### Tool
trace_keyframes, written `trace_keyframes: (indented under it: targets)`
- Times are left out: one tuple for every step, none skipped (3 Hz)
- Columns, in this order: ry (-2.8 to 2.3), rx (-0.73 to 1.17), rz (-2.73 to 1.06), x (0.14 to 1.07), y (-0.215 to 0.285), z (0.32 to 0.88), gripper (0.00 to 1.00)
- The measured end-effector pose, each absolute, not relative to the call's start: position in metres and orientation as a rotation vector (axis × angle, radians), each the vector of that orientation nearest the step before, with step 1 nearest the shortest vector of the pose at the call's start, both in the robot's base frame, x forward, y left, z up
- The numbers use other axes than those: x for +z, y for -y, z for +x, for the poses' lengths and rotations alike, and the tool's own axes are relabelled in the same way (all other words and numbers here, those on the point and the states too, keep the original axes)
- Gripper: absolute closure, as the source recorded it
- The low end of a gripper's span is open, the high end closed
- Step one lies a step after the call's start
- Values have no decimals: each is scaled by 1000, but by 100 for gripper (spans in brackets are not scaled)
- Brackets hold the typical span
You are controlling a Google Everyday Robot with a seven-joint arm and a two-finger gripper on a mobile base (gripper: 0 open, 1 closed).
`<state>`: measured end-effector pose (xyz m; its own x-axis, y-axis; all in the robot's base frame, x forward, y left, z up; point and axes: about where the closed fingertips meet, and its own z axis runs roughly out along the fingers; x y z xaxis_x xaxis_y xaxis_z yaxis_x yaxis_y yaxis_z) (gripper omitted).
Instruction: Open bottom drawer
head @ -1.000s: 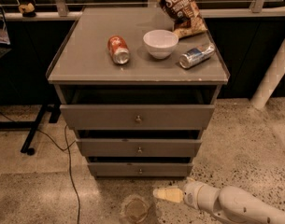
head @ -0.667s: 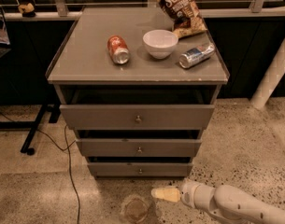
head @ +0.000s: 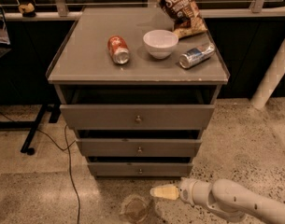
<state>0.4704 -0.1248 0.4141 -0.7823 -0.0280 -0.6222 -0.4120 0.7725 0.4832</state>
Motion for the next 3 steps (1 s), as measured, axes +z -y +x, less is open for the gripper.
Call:
trace_keyframes:
  targets:
    - [-2351,836,-283,407,122,469,0]
    - [-2319,804,-207,388,124,476,0]
    - [-2308,770,-146,364,129,488,0]
